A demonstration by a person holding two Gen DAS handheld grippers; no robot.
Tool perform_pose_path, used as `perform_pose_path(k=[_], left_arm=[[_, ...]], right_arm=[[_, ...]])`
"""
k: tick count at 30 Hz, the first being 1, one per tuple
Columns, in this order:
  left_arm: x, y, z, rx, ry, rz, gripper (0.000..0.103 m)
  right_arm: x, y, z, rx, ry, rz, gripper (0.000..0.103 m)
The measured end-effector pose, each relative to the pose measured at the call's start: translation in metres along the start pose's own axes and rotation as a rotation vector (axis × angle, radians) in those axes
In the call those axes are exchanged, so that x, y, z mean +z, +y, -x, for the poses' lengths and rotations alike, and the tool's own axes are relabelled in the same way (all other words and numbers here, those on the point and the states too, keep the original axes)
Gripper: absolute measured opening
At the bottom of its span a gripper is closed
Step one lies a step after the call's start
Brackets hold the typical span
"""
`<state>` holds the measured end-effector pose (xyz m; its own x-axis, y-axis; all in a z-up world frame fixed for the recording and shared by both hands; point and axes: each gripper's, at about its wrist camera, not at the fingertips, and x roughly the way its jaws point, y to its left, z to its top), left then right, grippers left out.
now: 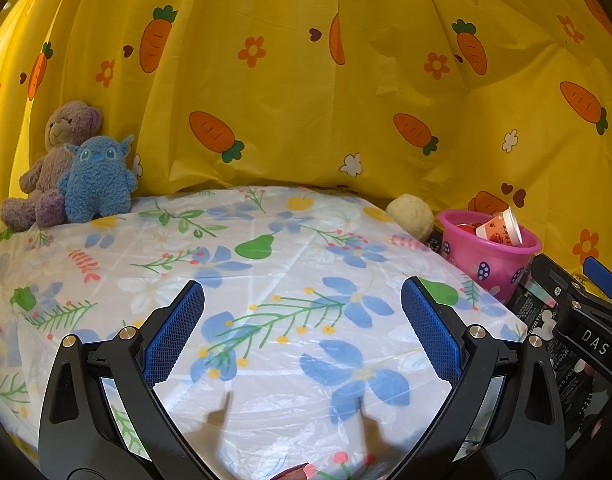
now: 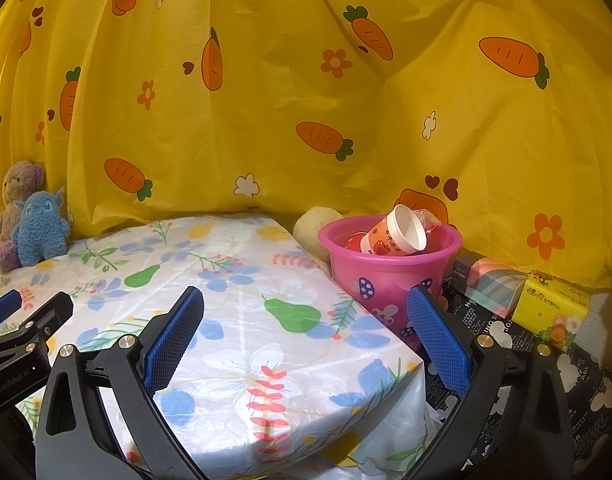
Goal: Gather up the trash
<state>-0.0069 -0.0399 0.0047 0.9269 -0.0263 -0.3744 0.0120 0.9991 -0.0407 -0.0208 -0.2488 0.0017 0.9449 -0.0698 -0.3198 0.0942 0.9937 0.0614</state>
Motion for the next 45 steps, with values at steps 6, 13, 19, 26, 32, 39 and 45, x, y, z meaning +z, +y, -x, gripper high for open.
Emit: perform_pose_path(k=[6, 13, 19, 26, 32, 39, 45], left_arm=[[-0.001, -0.001, 0.0, 0.002, 0.0, 0.001, 0.097], [-0.002, -0.001, 0.0, 0.002, 0.002, -0.002, 0.097], [-0.003, -0.001, 0.0, 0.001, -0.001, -0.002, 0.097], [-0.005, -0.001, 0.0, 0.003, 0.001, -0.003, 0.097], [-0.005, -0.003, 0.0, 0.002, 0.002, -0.006, 0.097], [-0.006, -0.006, 0.0, 0.001, 0.002, -0.007, 0.097], [-0.006, -0.01, 0.001, 0.001, 0.002, -0.01, 0.097]], right_arm=[[0.0, -0.001, 0.001, 0.001, 0.001, -0.002, 0.097], [0.0, -0.002, 0.0, 0.002, 0.002, -0.002, 0.097], [0.0, -0.002, 0.0, 0.001, 0.001, -0.003, 0.097], [-0.001, -0.003, 0.0, 0.002, 0.003, -0.003, 0.098], [0.0, -0.004, 0.0, 0.003, 0.002, -0.003, 0.098], [-0.001, -0.006, 0.001, 0.003, -0.001, -0.006, 0.098], [-0.001, -0.007, 0.001, 0.002, 0.0, -0.006, 0.098]])
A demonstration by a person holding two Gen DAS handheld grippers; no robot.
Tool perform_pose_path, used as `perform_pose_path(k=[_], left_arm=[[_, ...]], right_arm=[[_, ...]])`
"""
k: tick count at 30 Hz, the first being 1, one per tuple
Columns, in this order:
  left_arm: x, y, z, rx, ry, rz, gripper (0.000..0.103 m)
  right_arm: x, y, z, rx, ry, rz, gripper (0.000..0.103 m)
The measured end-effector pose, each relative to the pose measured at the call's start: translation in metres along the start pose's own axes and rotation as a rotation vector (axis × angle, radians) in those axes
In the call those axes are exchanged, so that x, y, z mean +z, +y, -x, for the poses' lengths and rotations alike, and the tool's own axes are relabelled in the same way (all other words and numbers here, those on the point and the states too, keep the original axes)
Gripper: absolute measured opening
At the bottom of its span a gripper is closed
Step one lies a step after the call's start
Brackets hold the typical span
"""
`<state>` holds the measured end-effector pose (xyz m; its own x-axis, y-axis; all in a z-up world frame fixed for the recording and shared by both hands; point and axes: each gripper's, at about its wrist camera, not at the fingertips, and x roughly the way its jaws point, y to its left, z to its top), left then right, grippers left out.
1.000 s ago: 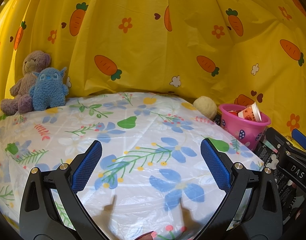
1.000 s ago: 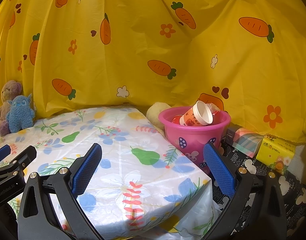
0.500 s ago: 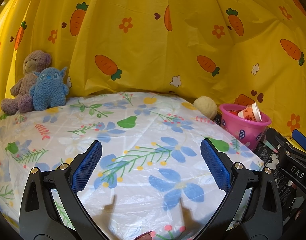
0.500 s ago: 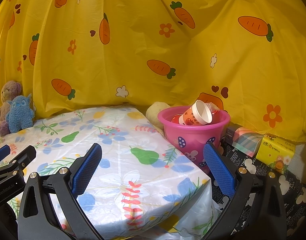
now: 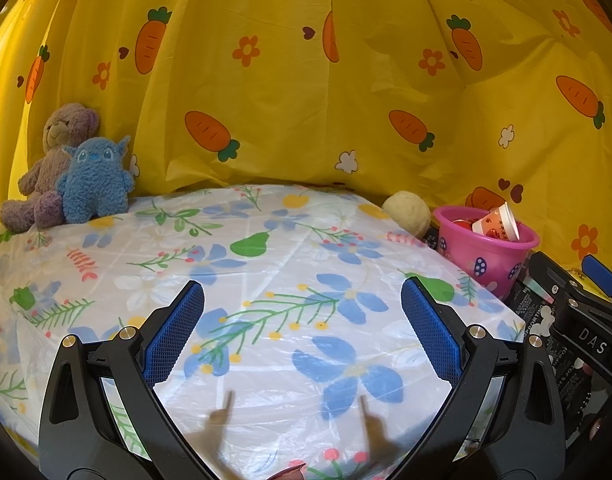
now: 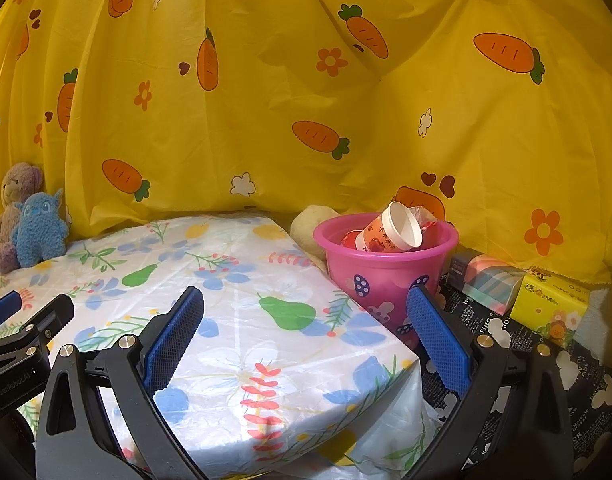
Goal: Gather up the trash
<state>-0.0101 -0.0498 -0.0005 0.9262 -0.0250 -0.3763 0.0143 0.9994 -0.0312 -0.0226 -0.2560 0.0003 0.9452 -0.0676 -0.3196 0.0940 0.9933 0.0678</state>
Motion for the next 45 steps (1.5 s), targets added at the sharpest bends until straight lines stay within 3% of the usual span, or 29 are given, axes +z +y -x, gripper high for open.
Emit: perform_pose_path(k=[45], left_arm=[[0.0028, -0.0034, -0.0019, -0.018, 0.008, -0.015, 0.097]], right_arm=[[0.0009, 0.0, 0.0003, -0.004, -0.003, -0.001, 0.098]])
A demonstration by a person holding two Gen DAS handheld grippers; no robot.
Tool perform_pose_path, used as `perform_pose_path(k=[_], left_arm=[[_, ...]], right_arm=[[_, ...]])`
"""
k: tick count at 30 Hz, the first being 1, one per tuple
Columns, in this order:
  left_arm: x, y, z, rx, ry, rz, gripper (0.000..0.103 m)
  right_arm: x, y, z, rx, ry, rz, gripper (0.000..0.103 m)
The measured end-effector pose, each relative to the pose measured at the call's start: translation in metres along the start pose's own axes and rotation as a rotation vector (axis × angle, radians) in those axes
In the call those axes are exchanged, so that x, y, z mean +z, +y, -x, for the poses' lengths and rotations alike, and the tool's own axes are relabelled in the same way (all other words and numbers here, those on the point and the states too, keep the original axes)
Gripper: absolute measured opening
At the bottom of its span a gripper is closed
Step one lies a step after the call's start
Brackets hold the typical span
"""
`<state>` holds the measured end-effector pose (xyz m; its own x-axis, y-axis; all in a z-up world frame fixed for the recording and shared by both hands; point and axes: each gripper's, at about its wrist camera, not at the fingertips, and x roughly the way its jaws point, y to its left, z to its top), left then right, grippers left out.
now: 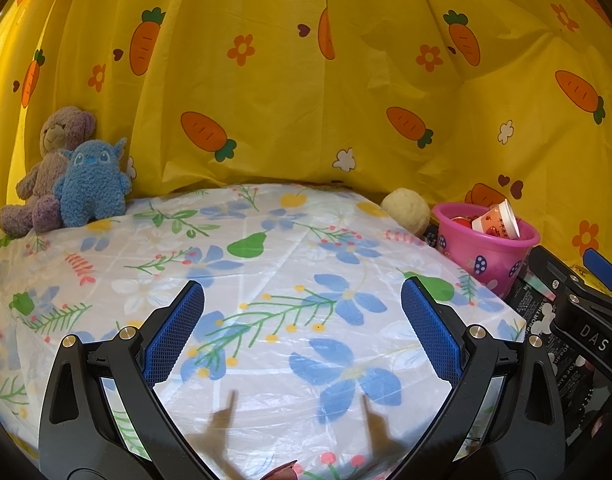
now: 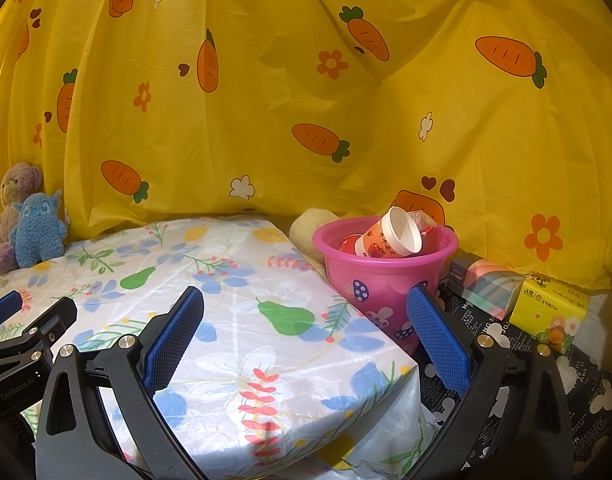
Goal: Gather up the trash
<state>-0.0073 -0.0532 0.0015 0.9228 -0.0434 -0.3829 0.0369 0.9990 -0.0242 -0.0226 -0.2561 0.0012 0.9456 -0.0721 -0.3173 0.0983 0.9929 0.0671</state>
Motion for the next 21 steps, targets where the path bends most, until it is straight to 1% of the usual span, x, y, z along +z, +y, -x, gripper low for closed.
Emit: perform_pose_path(k=[5, 10, 12, 16, 21], left_arm=[[-0.0004, -0.0027, -0.003, -0.005, 0.009, -0.023, 0.097], [0.0004, -0.0017, -0.0037, -0.006, 0.008, -0.018, 0.097], [0.0002, -0.0023, -0.0037, -0.004, 0.004, -0.021, 0.097], [-0.0015, -0.0068, 0.0001, -0.009, -0.03, -0.056, 0.097], [0.0003, -0.0076, -0.0011, -0.015, -0.031, -0.056, 0.097]], right_arm=[[-0.0005, -0.0008, -0.0001, 0.001, 0.0, -0.001, 0.098], [0.0006, -0.0012, -0.001, 0.002, 0.004, 0.0, 0.098], [0.0002, -0.0013, -0.0007, 0.003, 0.006, 0.001, 0.098], [0.0019, -0.0015, -0.0039, 0.004, 0.007, 0.004, 0.098], [0.0019, -0.0019, -0.0037, 0.004, 0.009, 0.003, 0.098]])
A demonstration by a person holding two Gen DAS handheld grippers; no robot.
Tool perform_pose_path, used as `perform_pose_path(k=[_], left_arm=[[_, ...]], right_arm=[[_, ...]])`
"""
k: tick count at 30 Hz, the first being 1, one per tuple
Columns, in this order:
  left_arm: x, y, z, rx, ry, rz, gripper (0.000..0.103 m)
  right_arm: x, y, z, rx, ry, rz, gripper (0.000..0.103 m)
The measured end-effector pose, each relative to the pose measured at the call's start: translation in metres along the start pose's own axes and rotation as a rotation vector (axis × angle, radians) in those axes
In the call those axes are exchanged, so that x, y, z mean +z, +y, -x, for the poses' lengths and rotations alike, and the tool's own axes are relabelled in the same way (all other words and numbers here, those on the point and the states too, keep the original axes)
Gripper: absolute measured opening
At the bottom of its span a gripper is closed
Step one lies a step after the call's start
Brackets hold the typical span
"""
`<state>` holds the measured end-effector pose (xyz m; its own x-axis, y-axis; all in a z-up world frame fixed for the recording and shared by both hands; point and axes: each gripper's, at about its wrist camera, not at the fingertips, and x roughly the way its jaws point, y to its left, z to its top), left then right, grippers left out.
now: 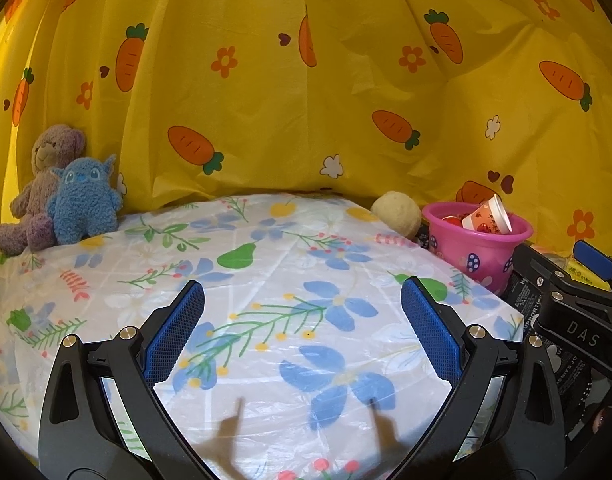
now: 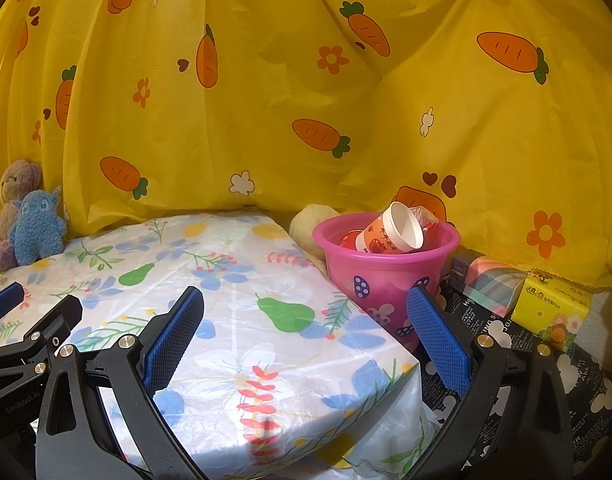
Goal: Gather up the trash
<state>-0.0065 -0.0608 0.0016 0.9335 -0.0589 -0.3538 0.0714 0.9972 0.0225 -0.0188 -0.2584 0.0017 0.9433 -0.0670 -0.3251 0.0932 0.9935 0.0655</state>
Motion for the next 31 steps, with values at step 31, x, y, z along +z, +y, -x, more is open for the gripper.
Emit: perform_pose_path(k=[31], left_arm=[[-0.0006, 0.0037, 0.0017, 0.026, 0.001, -0.008, 0.097]], right_arm=[[-0.0021, 0.0057, -0.0025, 0.005, 0.002, 0.005, 0.098]])
